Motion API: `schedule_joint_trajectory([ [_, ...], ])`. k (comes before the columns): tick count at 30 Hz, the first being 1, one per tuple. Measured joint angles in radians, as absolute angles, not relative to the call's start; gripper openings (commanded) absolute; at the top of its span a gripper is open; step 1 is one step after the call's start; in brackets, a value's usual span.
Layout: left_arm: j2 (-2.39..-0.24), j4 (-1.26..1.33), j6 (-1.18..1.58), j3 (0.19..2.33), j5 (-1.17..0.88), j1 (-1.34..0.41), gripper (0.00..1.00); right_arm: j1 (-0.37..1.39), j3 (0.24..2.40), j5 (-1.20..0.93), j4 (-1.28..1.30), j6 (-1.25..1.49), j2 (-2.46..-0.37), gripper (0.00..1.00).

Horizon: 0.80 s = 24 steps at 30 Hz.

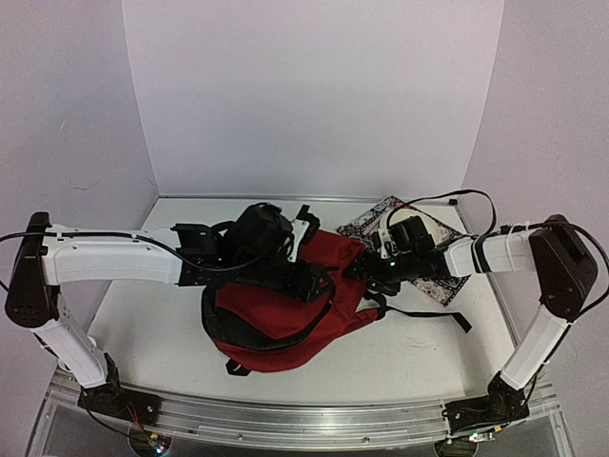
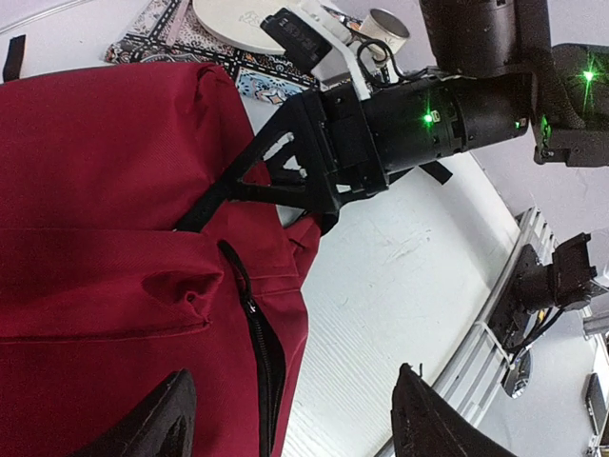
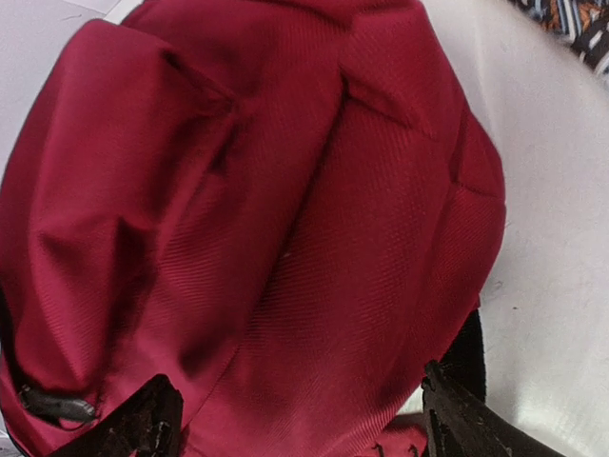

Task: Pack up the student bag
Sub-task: Hold the largest pocket of the student bag, then grab the largest pocket of the student bag.

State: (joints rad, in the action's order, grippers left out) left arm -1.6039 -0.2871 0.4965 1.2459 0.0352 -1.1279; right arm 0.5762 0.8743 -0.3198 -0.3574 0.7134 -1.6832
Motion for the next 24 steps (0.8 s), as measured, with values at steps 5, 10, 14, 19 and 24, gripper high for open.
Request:
schedule_joint_trajectory([
  [5, -1.684, -0.29, 0.494, 1.278, 0.012, -1.132, 0.64, 0.576, 0.834, -0.38, -0.467, 0.76, -1.727, 0.42],
  [10, -1.761, -0.307, 0.493, 1.325, -0.001, -1.132, 0.6, 0.597, 0.815, -0.402, -0.548, 0.797, -1.73, 0.2],
  [14, -1.797, -0.337, 0.493, 1.354, 0.036, -1.132, 0.55, 0.639, 0.805, -0.396, -0.586, 0.816, -1.727, 0.07],
  [19, -1.826, -0.374, 0.494, 1.377, 0.102, -1.132, 0.43, 0.706, 0.784, -0.376, -0.623, 0.831, -1.706, 0.01],
  [24, -1.85, -0.413, 0.498, 1.388, 0.16, -1.132, 0.34, 0.746, 0.761, -0.365, -0.669, 0.836, -1.694, 0.01],
])
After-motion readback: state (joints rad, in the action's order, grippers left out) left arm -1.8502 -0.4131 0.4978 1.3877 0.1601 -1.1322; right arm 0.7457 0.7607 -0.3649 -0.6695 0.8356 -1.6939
